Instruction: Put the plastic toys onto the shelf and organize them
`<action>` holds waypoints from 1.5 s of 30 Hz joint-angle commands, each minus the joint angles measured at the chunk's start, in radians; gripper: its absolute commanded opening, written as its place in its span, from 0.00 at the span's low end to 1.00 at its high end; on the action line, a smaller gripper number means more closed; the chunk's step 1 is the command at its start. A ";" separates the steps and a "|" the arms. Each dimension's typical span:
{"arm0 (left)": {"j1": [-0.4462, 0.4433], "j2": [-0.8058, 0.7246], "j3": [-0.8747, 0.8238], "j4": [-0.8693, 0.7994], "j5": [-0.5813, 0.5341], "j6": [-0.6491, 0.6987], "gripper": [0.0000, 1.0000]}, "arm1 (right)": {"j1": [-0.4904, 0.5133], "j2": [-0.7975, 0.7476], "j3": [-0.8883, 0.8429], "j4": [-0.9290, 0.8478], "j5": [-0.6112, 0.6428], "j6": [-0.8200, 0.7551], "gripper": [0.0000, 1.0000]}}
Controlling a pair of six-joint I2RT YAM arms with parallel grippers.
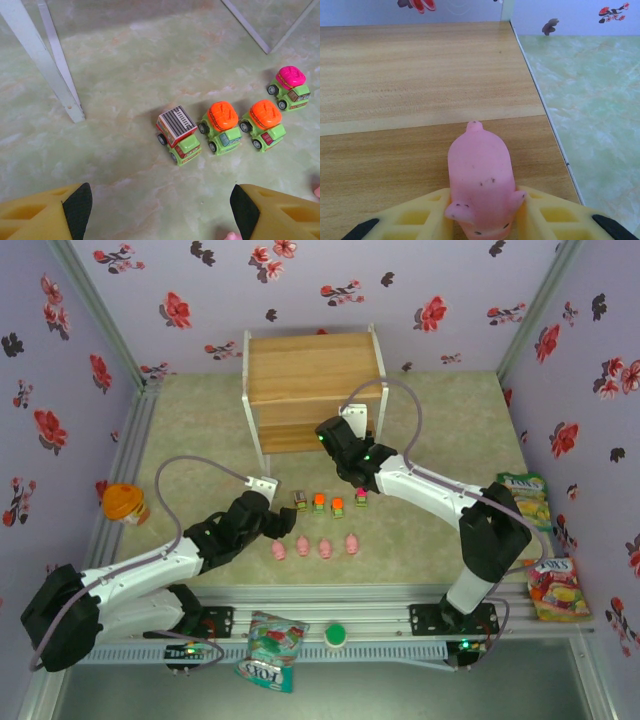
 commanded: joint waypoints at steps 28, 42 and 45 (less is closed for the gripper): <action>-0.008 -0.031 0.022 -0.006 0.006 0.022 0.78 | -0.008 0.038 0.038 -0.073 0.033 0.056 0.37; -0.008 -0.022 0.023 -0.005 0.006 0.023 0.78 | -0.008 0.017 0.034 -0.069 0.036 0.054 0.44; -0.008 -0.022 0.023 -0.005 0.005 0.023 0.78 | -0.007 0.010 0.035 -0.070 0.036 0.055 0.45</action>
